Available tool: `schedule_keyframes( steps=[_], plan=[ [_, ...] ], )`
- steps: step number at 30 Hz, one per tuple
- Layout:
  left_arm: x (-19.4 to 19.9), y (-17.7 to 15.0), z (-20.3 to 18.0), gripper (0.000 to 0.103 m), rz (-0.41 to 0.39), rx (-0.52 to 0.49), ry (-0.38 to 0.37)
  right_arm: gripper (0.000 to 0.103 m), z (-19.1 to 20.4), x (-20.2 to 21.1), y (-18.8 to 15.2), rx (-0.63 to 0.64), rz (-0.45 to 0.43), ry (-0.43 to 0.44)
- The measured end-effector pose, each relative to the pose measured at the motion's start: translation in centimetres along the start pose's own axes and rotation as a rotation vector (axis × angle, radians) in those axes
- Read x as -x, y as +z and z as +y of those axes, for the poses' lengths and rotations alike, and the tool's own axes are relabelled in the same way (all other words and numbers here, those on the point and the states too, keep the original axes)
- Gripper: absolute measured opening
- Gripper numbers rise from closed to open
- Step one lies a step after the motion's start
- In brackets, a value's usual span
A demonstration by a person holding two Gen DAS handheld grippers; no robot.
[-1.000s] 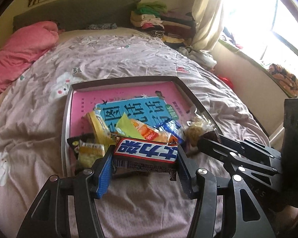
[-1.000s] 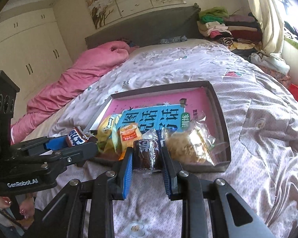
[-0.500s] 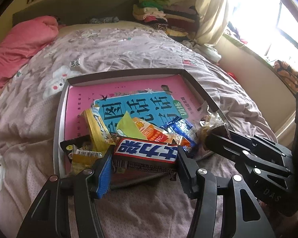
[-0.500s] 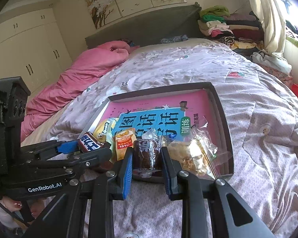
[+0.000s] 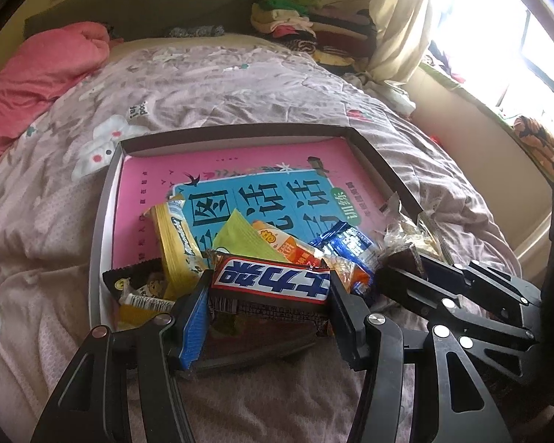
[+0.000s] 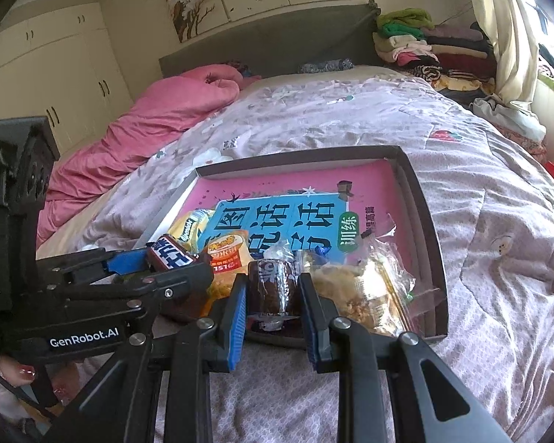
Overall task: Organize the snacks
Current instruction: 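Lower the brown packet into the tray and open the right tool while the left tool releases the chocolate bar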
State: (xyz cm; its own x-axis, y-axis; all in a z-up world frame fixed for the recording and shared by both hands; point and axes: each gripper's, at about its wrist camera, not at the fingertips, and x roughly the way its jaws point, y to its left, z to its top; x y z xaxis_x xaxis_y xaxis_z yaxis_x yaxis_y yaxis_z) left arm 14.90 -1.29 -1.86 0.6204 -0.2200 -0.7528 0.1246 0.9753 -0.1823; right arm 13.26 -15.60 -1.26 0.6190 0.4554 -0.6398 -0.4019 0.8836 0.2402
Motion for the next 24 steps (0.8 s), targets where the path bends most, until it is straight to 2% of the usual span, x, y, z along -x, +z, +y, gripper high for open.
schedule_keyframes(
  steps=[7, 18, 24],
  plan=[
    [-0.2, 0.0, 0.1, 0.059, 0.000, 0.002, -0.010, 0.027, 0.0, -0.8, 0.2, 0.027, 0.001, -0.036],
    [-0.3, -0.1, 0.2, 0.059, 0.004, 0.005, -0.013, 0.027, -1.5, -1.3, 0.5, -0.005, -0.009, -0.090],
    [-0.6, -0.1, 0.3, 0.059, 0.008, 0.002, -0.015, 0.027, -1.6, -1.1, 0.3, -0.008, -0.015, -0.075]
  ],
)
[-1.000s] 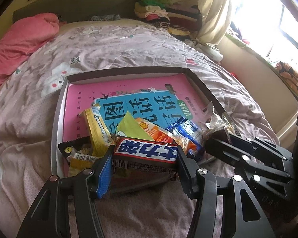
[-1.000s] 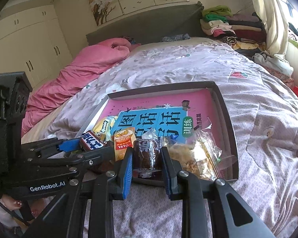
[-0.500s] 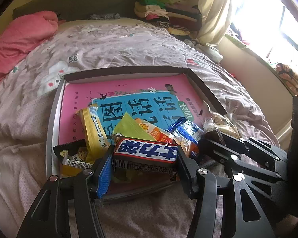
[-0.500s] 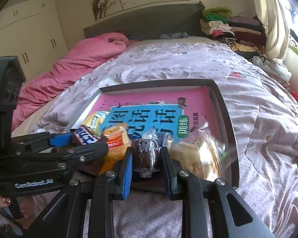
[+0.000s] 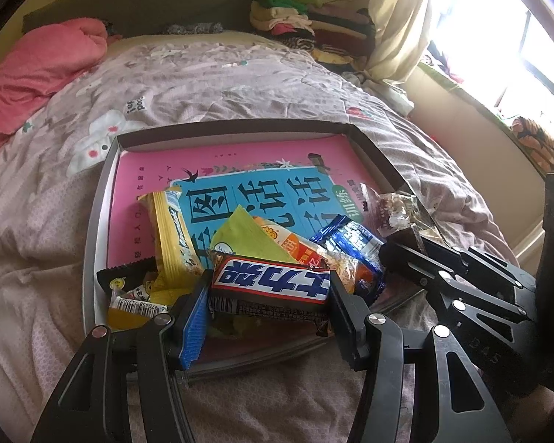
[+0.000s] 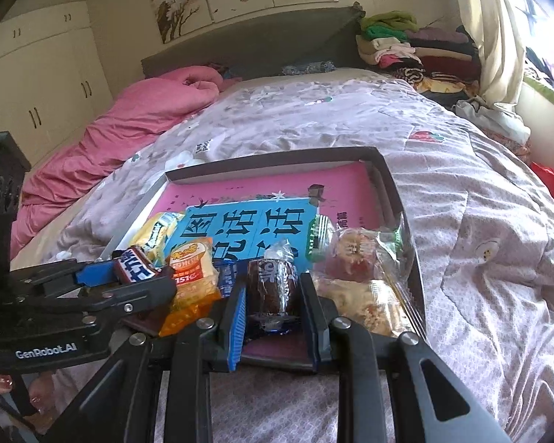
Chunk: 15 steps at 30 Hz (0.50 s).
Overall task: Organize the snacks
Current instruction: 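Lower the brown packet into the tray and open the right tool while the left tool releases the chocolate bar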
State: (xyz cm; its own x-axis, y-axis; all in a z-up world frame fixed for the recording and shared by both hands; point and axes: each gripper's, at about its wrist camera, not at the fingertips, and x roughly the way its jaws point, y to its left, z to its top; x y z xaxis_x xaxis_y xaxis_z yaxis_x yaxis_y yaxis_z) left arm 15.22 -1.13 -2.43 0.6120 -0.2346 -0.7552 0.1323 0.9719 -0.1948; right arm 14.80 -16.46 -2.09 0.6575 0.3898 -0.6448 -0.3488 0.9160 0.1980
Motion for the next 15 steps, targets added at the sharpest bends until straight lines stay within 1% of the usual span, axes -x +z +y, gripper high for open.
schedule_keyframes(
  steps=[7, 15],
  plan=[
    [-0.15, -0.06, 0.04, 0.060, -0.005, -0.011, -0.007, 0.027, 0.25, 0.22, -0.14, 0.001, -0.009, 0.027],
    [-0.22, -0.08, -0.02, 0.060, -0.006, -0.018, -0.012, 0.027, -0.05, 0.02, -0.28, -0.006, -0.001, -0.020]
  ],
)
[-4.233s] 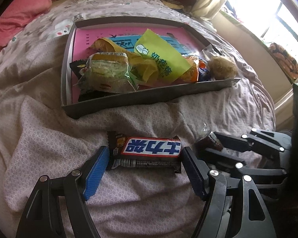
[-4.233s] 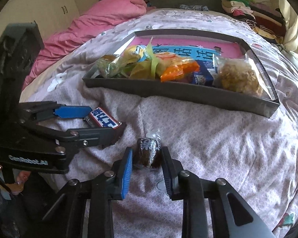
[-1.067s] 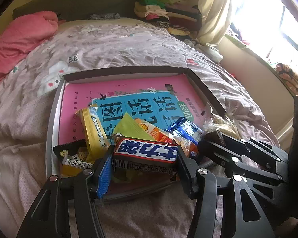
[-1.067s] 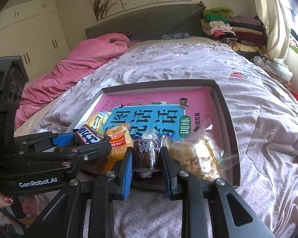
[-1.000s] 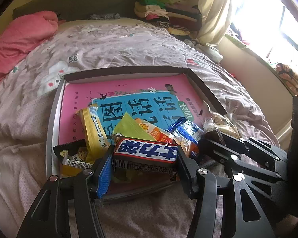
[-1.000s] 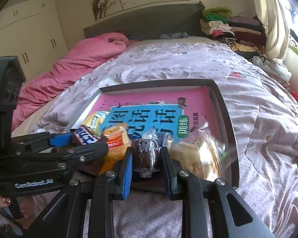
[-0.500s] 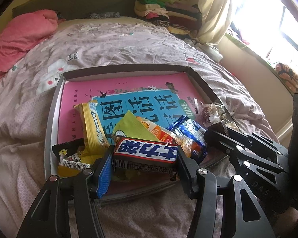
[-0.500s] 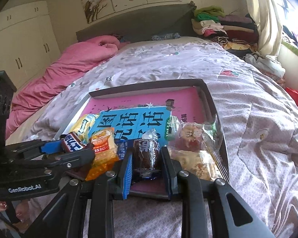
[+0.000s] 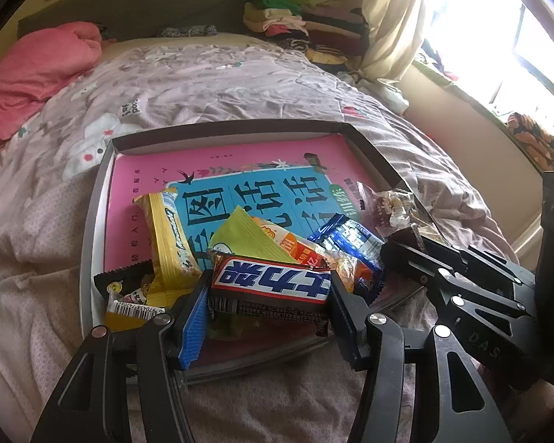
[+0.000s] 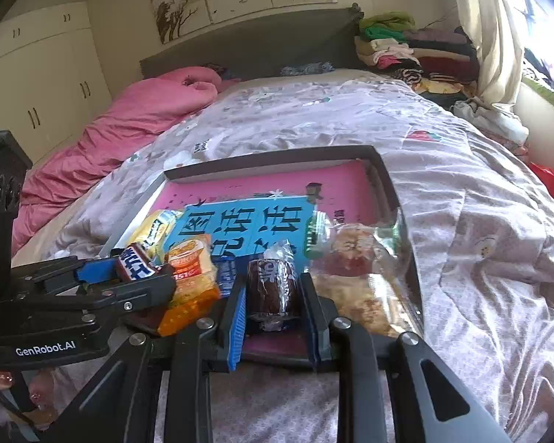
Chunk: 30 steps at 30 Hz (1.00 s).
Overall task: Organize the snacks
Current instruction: 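Lower the brown packet into the tray and open the right tool while the left tool releases the chocolate bar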
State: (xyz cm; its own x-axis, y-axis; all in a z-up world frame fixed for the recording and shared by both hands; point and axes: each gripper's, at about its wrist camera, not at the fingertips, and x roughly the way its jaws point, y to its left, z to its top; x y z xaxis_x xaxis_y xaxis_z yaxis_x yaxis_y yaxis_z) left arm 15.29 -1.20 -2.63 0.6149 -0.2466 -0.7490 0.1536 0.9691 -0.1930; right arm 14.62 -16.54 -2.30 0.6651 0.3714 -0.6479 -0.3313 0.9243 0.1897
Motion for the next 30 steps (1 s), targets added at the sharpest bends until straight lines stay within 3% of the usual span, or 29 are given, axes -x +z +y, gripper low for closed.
schedule_keyframes(
  steps=[9, 30],
  plan=[
    [0.0, 0.0, 0.0, 0.061, 0.001, 0.000, 0.000, 0.027, -0.5, 0.1, -0.4, -0.005, 0.011, -0.036],
    [0.2, 0.0, 0.2, 0.063, 0.002, 0.013, -0.007, 0.028, -0.6, 1.2, -0.9, -0.023, 0.004, -0.014]
  ],
)
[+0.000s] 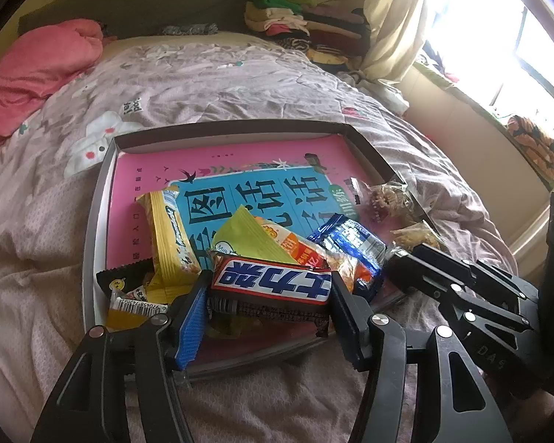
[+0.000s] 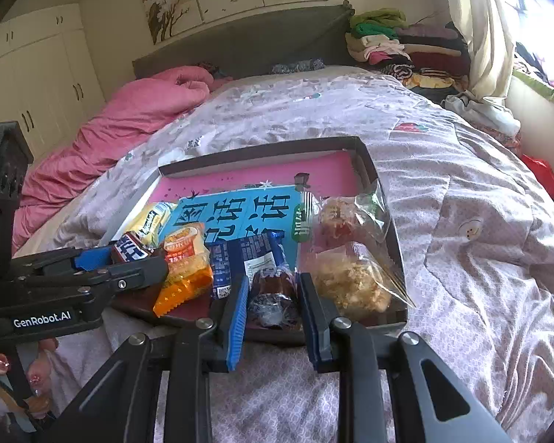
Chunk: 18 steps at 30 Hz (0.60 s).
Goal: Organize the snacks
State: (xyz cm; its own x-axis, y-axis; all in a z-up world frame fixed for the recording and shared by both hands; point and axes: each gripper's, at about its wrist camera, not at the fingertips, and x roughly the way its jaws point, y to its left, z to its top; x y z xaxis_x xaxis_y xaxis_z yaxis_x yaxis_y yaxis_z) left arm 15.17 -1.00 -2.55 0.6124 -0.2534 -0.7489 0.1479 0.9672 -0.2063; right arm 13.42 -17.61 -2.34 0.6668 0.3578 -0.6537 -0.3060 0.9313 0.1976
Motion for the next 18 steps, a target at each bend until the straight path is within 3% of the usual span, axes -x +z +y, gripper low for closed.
schedule_keyframes(
  steps=[4, 11, 18],
  plan=[
    [0.5, 0.1, 0.1, 0.069, -0.011, 0.005, -0.003, 0.028, -0.2, 0.7, 0.1, -0.012, -0.018, 0.001],
    [1.8, 0.4, 0.3, 0.070, -0.036, 0.013, -0.007, 0.029, -0.4, 1.6, 0.2, -0.025, -0.032, -0.002],
    [3.6, 0.3, 0.3, 0.075, -0.054, 0.026, 0.003, 0.041, 0.0, 3.2, 0.3, -0.024, -0.074, -0.003]
  ],
)
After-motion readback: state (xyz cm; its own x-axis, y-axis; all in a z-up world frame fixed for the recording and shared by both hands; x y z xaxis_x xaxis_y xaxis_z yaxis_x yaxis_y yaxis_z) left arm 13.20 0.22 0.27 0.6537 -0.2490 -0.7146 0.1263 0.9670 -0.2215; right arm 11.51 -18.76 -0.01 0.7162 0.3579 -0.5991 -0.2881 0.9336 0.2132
